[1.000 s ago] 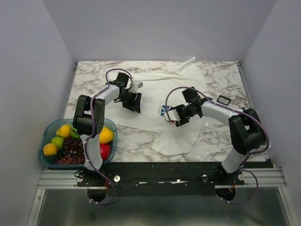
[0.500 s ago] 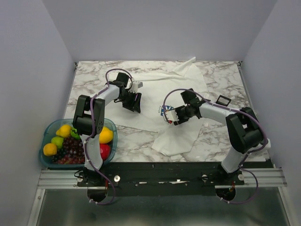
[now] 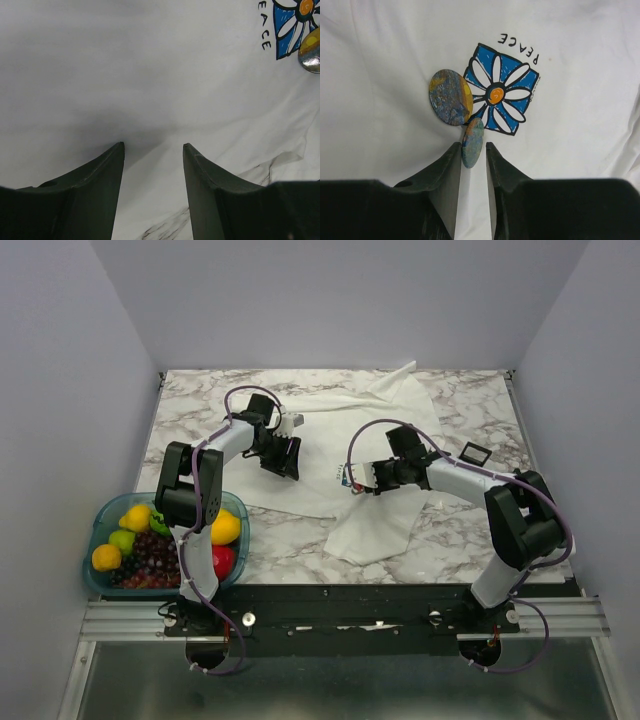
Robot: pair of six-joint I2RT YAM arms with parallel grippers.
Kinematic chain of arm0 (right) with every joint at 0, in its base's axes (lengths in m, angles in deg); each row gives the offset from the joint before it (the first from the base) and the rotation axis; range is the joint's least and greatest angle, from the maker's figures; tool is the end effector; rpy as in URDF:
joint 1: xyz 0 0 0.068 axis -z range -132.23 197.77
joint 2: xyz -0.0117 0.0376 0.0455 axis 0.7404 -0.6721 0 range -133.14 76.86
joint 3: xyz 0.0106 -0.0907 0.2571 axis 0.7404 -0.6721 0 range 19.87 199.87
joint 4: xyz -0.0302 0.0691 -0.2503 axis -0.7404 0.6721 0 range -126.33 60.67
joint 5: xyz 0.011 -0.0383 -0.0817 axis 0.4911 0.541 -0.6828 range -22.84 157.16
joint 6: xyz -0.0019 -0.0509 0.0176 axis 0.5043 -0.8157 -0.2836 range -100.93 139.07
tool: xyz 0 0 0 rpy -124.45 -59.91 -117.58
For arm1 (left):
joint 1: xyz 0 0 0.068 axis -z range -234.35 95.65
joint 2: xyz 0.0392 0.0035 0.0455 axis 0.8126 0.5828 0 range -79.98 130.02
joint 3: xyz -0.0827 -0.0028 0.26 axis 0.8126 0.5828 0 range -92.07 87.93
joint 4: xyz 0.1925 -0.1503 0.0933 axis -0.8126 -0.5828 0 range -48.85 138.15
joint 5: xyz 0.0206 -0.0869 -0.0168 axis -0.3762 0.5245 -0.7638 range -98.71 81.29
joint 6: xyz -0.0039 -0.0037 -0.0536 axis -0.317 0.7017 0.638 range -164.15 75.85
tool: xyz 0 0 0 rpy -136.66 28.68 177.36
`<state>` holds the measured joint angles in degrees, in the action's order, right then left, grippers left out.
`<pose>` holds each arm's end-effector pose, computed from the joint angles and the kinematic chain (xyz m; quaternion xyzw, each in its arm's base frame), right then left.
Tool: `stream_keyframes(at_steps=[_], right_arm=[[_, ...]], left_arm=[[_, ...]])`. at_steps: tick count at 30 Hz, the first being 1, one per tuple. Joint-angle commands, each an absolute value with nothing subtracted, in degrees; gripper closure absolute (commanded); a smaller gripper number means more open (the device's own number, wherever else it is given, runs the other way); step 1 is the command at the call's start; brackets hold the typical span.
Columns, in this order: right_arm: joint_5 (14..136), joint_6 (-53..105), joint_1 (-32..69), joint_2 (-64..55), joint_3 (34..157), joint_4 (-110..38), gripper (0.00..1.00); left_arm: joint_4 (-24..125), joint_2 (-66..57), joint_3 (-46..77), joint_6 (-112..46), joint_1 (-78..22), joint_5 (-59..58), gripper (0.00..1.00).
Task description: Remove the brooch from the garment
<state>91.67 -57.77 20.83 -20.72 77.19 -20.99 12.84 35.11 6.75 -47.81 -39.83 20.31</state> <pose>0.2969 0.1674 0.1749 -0.7732 0.5268 0.0620 0.3475 0.3888 -0.1185 0.1675 0.1950 0.9332 -0.2618 0.1505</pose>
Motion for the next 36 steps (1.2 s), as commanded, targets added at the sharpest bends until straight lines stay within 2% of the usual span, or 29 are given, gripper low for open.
stream_keyframes(at_steps=[1,5,19,26,36], right_arm=[[89.8,-53.6,20.5,-19.8,77.4,-23.1,0.69],[88.8,-49.1,20.6,-20.3,78.8,-23.0,0.72],[81.3,-34.0,21.5,-21.1,81.8,-21.0,0.71],[84.6,-22.3,21.5,-24.3,86.0,-16.1,0.68],[84.0,-21.4,21.2,-28.0,91.7,-12.2,0.66]], left_arm=[[11.5,35.2,6.5,-49.1,-39.7,20.9,0.41],[11.4,35.2,6.5,-49.3,-39.7,21.2,0.41],[10.4,35.0,6.0,-49.8,-39.7,23.2,0.41],[10.4,34.6,5.9,-49.7,-39.3,24.7,0.41],[9.5,35.2,4.7,-50.2,-39.3,25.5,0.41]])
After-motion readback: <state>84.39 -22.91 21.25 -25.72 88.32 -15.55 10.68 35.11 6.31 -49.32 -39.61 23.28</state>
